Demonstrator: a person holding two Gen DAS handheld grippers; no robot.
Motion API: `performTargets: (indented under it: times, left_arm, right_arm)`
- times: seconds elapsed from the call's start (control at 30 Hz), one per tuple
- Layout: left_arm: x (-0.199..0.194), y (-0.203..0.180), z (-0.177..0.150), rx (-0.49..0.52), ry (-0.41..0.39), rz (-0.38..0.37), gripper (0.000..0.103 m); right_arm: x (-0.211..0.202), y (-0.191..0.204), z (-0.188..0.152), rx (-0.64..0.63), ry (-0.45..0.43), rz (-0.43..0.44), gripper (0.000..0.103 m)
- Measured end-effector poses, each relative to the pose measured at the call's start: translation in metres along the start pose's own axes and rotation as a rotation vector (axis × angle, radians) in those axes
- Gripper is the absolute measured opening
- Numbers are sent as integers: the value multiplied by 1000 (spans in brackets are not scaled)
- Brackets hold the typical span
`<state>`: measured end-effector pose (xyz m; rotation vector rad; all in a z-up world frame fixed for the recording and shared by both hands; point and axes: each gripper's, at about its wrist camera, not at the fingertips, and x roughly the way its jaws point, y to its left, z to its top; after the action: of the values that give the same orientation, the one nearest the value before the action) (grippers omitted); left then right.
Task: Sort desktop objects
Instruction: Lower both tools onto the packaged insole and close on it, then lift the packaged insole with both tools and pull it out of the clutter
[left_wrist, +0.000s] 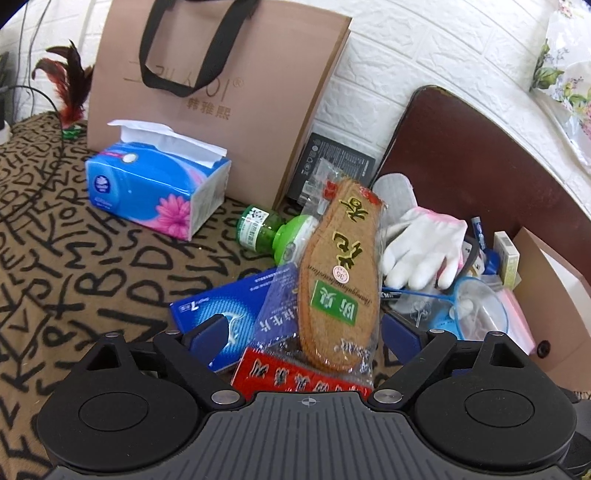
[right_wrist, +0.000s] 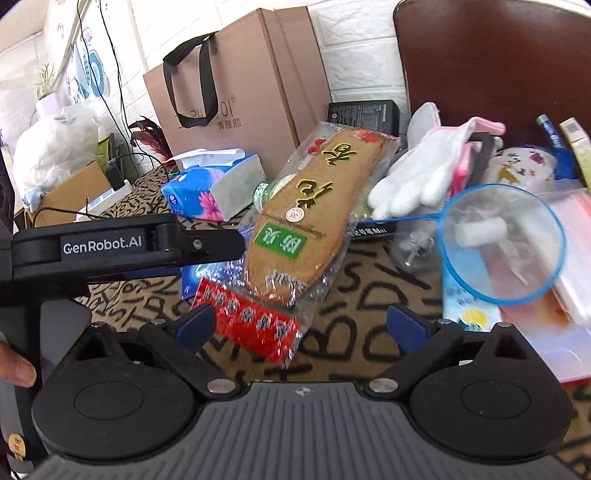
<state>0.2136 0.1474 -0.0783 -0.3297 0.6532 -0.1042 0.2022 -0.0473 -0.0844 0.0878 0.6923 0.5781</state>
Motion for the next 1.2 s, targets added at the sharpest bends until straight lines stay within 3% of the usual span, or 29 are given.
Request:
performTargets:
  times: [0.37, 0.43, 0.63, 0.7, 0.8, 1.2]
  left_arm:
    - [25, -1, 9, -1, 56, -18, 68]
    - [28, 0, 10, -10, 70, -21, 54]
    - [30, -7, 5, 16, 100, -17, 28]
    - [27, -11, 1, 21, 103, -14, 26]
    - [16, -14, -7, 15, 103, -13, 26]
    - [-67, -44, -77, 22, 173, -54, 30]
  right_arm:
    - [38, -7, 12, 43, 15, 56, 87]
    - [41, -9, 14, 53, 21, 60, 79]
    - [42, -17, 14, 86, 45, 52, 42]
    - [38, -19, 12, 88, 47, 55, 32]
    - [29, -20, 10, 75, 57, 55, 28]
    - [-58, -10, -36, 39, 136, 113, 26]
